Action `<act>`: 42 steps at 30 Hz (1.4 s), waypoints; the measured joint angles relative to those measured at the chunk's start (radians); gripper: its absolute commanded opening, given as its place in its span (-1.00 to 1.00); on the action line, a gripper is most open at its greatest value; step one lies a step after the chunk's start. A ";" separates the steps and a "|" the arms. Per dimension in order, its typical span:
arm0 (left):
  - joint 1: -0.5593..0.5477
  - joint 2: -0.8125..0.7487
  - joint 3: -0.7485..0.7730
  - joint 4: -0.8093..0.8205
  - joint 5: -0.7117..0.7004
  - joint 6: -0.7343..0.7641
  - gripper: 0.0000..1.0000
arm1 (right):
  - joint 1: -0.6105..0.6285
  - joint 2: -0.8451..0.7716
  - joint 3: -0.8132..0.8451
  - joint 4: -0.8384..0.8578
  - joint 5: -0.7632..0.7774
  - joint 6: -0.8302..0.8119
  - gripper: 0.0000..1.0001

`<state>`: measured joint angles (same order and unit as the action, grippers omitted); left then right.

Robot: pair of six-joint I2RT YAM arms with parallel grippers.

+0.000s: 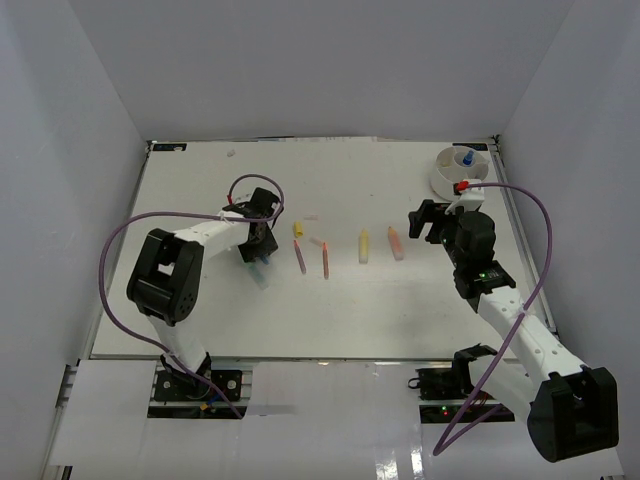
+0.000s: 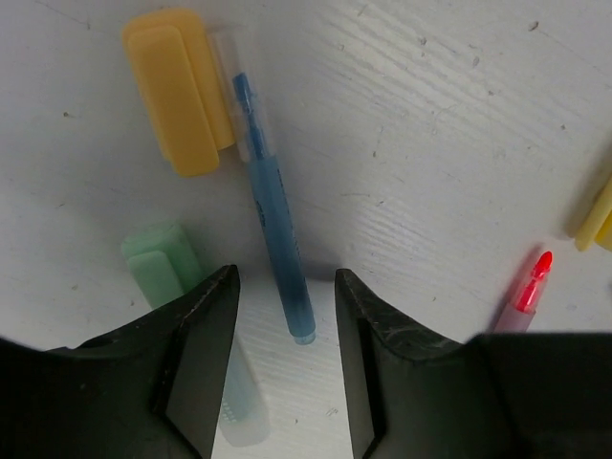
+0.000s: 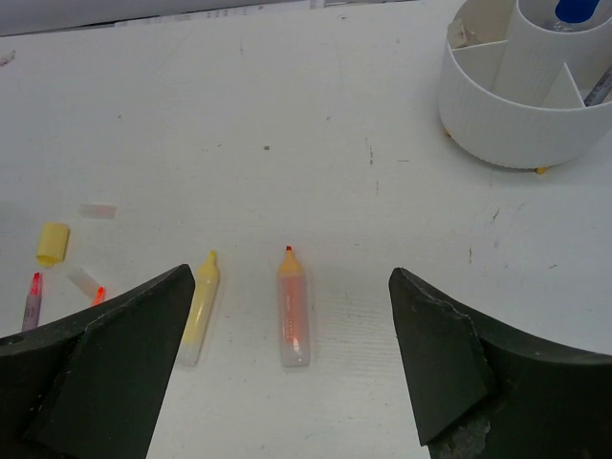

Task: Sort the stationery into containers
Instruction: Pick up the pen from the center of the board.

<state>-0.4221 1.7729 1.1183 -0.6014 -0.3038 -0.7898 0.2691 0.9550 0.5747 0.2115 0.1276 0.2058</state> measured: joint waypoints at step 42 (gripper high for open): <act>-0.085 -0.627 -0.315 0.673 0.605 0.729 -1.00 | 0.278 0.268 0.369 0.063 -0.513 0.155 0.85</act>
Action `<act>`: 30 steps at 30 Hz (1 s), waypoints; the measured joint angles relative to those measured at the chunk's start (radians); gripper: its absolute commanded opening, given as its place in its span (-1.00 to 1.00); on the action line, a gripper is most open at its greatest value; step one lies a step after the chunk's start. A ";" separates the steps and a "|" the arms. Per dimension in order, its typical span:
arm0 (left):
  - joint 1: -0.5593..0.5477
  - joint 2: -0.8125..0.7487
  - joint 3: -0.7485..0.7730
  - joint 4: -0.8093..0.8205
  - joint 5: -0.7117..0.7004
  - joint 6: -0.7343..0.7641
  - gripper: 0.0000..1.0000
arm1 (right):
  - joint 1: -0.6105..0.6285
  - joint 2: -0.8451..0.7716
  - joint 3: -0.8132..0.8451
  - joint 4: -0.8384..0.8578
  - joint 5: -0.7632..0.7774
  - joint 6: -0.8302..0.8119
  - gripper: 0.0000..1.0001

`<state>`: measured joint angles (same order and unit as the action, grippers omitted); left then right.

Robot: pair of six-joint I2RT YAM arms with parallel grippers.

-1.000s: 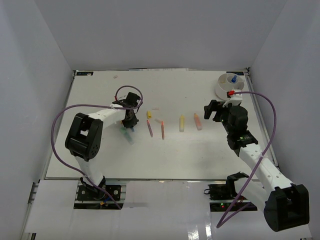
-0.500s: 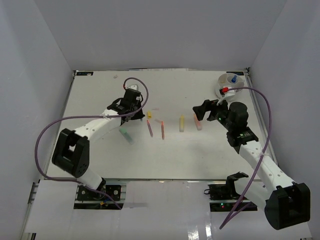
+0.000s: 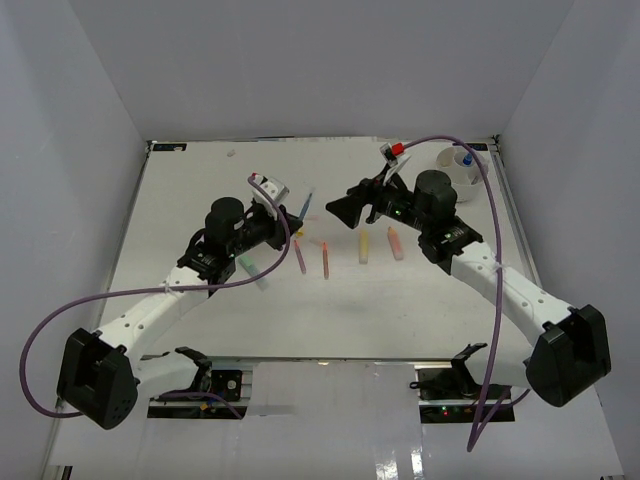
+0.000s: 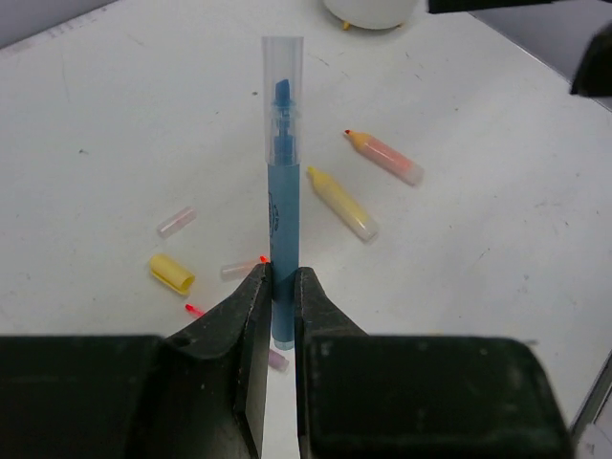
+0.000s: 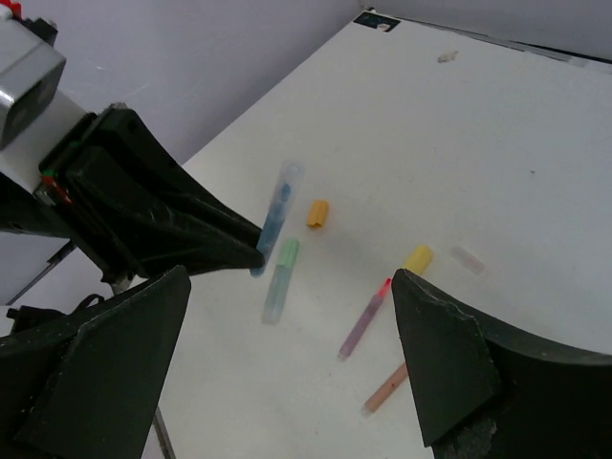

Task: Sort the stationery into containers
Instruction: Pick up the pen from the center of the board.

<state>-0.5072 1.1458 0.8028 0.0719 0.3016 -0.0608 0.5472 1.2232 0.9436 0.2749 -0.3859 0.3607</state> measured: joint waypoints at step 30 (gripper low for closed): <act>-0.001 -0.048 -0.072 0.119 0.108 0.131 -0.88 | 0.138 0.253 0.192 0.012 -0.007 0.048 -0.84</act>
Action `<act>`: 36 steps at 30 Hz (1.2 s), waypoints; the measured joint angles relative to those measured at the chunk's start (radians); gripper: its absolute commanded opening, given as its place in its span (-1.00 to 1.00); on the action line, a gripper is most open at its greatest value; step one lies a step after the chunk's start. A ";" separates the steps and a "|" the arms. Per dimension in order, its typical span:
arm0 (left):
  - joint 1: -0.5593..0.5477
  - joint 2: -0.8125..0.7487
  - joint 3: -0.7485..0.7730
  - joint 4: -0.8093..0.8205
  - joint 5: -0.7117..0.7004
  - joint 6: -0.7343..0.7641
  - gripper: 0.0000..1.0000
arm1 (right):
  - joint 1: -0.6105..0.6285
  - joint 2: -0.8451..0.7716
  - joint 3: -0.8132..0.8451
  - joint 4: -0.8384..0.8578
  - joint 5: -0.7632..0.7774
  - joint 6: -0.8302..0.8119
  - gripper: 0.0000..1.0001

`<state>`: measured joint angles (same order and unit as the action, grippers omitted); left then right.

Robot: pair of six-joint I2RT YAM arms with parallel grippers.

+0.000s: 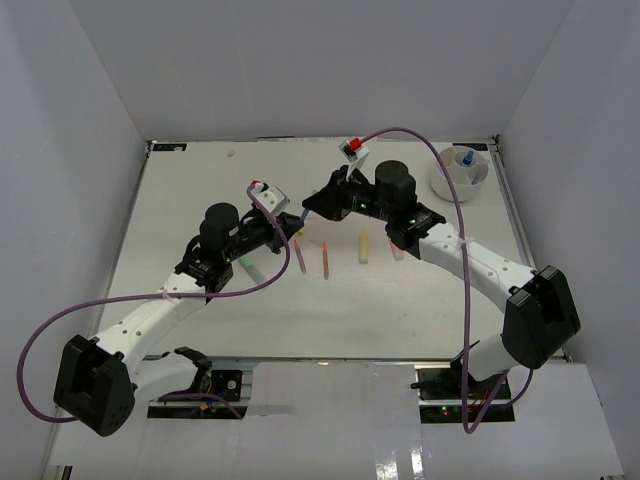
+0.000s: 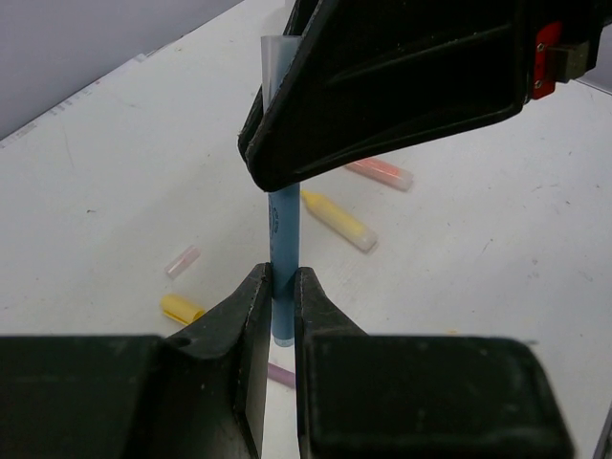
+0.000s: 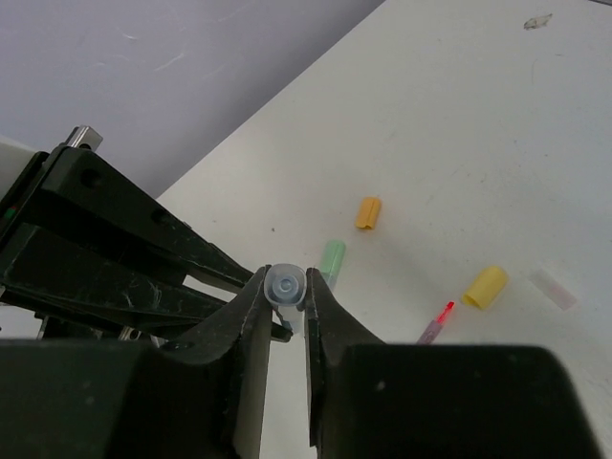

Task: Sort the stationery into containers
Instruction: Pick up the pen from the center of the board, then place the pen in the storage box.

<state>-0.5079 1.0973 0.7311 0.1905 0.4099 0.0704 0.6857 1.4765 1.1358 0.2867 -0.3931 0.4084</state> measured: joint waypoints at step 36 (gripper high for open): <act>0.112 0.256 0.165 -0.338 -0.476 -0.300 0.96 | -0.811 0.190 0.207 -0.177 0.575 -0.271 -0.85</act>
<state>-0.3962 1.3533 0.8959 -0.1471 -0.0662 -0.2295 -0.1253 1.6665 1.3426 0.1101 0.1818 0.1371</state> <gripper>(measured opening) 0.979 0.214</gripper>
